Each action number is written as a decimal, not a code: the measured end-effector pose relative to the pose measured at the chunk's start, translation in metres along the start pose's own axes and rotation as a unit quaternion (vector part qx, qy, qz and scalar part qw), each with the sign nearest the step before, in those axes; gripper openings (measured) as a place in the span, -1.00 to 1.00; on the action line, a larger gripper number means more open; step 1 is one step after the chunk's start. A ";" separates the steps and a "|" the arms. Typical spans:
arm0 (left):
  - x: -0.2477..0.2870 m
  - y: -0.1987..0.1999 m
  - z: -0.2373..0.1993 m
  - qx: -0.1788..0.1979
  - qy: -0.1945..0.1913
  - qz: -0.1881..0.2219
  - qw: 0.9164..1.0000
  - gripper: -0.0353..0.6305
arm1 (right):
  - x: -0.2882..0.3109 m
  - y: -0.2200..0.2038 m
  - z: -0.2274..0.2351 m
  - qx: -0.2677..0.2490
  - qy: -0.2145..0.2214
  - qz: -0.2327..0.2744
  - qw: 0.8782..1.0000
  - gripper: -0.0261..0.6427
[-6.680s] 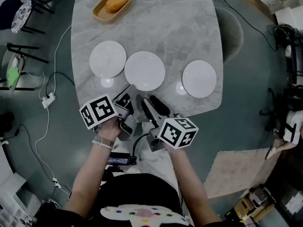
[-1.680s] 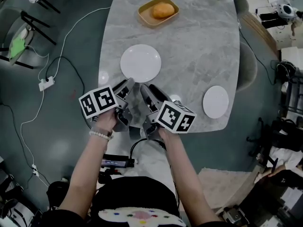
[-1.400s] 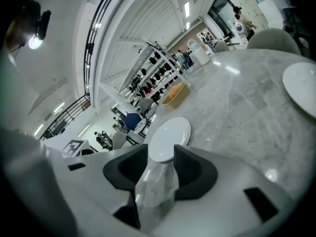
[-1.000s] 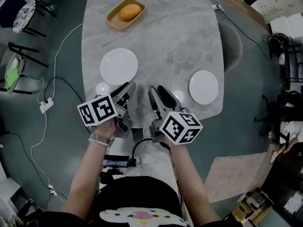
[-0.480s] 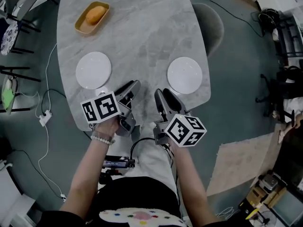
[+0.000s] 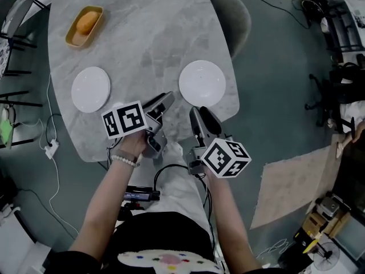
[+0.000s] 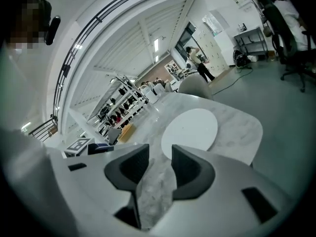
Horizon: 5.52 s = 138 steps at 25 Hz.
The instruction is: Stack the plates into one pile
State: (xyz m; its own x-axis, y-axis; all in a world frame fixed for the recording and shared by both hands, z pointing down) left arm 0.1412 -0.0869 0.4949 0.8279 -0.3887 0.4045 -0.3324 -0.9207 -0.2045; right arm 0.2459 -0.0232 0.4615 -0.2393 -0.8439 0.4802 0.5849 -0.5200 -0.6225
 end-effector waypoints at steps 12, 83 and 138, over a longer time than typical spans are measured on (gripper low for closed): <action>0.042 -0.016 0.000 -0.015 0.013 -0.026 0.999 -0.40 | -0.011 0.007 0.028 0.026 -0.017 0.009 0.999 -0.50; 0.032 -0.003 0.034 0.015 0.012 -0.009 1.000 -0.80 | 0.030 0.006 0.028 0.229 0.018 0.016 0.973 -0.61; -0.221 0.067 -0.128 -0.125 0.101 0.252 0.954 -0.75 | 0.139 -0.159 -0.190 -0.026 0.120 -0.264 0.957 -0.50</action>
State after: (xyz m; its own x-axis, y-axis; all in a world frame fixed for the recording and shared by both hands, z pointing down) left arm -0.1217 -0.0668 0.5062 0.4381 -0.7605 0.4794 -0.7841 -0.5841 -0.2100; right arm -0.0275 -0.0823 0.5101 -0.6650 -0.4650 0.5844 0.2959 -0.8825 -0.3655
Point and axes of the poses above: the fingertips, and each gripper's own axes: x forward along the fingers, z to its right, y out of its top, the point moved 2 cm from there along -x, backward along the fingers, and after that the axes turned 1 degree about z, right-handed, at the moved point
